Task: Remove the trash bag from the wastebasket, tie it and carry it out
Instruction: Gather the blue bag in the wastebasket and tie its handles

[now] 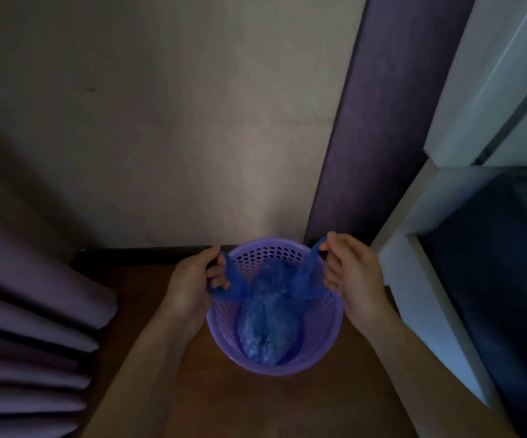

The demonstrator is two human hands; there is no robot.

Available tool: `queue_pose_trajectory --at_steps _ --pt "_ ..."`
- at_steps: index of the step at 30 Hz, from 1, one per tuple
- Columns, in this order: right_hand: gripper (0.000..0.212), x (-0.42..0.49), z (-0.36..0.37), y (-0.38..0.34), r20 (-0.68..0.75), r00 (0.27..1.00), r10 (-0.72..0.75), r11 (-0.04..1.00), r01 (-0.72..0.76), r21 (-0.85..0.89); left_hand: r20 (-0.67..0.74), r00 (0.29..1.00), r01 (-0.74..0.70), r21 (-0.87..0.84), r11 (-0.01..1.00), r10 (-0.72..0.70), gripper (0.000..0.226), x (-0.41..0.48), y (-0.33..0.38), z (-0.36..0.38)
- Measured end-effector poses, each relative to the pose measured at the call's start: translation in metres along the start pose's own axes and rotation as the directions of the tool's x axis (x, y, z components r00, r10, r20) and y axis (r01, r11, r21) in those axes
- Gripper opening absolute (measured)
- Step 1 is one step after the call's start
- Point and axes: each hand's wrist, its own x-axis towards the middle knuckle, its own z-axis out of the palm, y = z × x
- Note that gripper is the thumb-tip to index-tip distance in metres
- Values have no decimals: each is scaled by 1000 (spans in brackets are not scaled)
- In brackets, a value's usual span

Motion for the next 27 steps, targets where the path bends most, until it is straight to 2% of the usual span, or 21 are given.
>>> queue_pose_trajectory --at_steps 2,4,8,13,20,24,27 --pt "28 -3 11 1 -13 999 -42 996 41 -81 -17 985 -168 155 973 173 32 -2 -1 10" --pt "28 -3 19 3 -40 995 -96 988 90 -128 -10 958 -271 301 914 287 27 -3 -5 20" --pt "26 -4 30 -2 -52 983 -174 952 154 -265 -15 905 -367 477 798 425 28 -14 2 37" --pt "24 -37 51 -83 -39 982 -186 924 161 -346 -29 918 -343 447 826 396 26 -66 77 65" --pt "31 -113 111 -283 -27 988 -154 934 136 -330 -64 926 -297 481 825 371 26 -192 247 100" --pt "32 -155 140 -385 -28 990 -135 932 118 -342 -138 907 -282 501 818 398 26 -256 332 108" --pt "31 -189 161 -460 -39 990 -134 930 112 -349 -133 896 -302 518 800 424 26 -307 397 112"
